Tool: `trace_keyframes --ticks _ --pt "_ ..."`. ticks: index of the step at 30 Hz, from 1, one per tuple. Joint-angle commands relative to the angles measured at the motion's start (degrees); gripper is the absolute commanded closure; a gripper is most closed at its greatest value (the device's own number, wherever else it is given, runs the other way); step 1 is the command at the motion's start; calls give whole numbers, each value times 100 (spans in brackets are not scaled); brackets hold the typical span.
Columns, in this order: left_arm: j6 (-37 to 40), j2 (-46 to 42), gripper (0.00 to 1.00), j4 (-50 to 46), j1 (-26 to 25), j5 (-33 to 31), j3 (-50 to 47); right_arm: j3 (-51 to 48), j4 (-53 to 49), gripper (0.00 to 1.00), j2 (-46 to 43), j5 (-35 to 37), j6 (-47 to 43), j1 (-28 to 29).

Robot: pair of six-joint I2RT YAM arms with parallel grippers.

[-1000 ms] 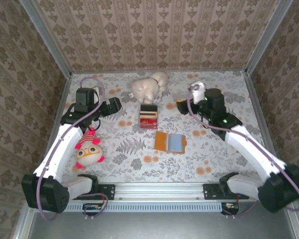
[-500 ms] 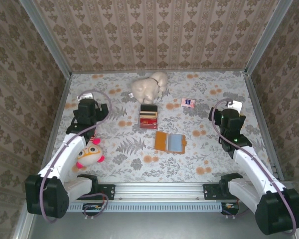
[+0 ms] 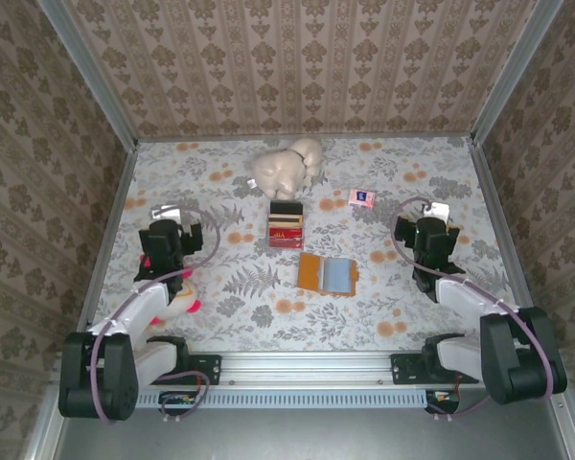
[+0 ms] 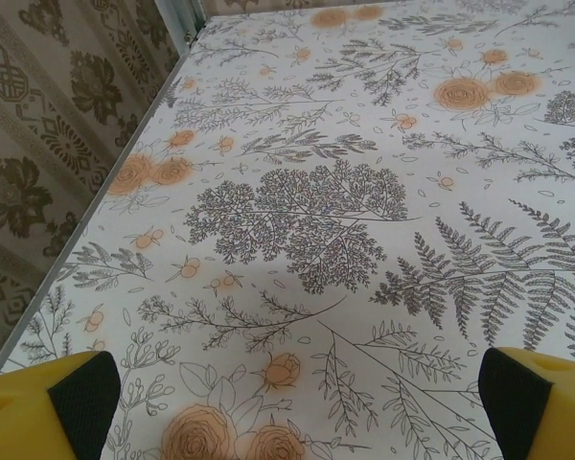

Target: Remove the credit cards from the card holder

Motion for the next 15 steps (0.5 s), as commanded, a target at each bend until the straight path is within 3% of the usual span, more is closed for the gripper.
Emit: trace_keyframes --ticks 1,9,15 --pt "369 34 0 1022 104 752 -229 -151 1209 0 287 -453 -379 33" --pt "363 648 0 2595 404 1598 -723 -33 1576 0 651 -767 -667 42" --pt "500 1404 0 3079 546 1920 -455 -261 2646 0 1177 -916 -990 33"
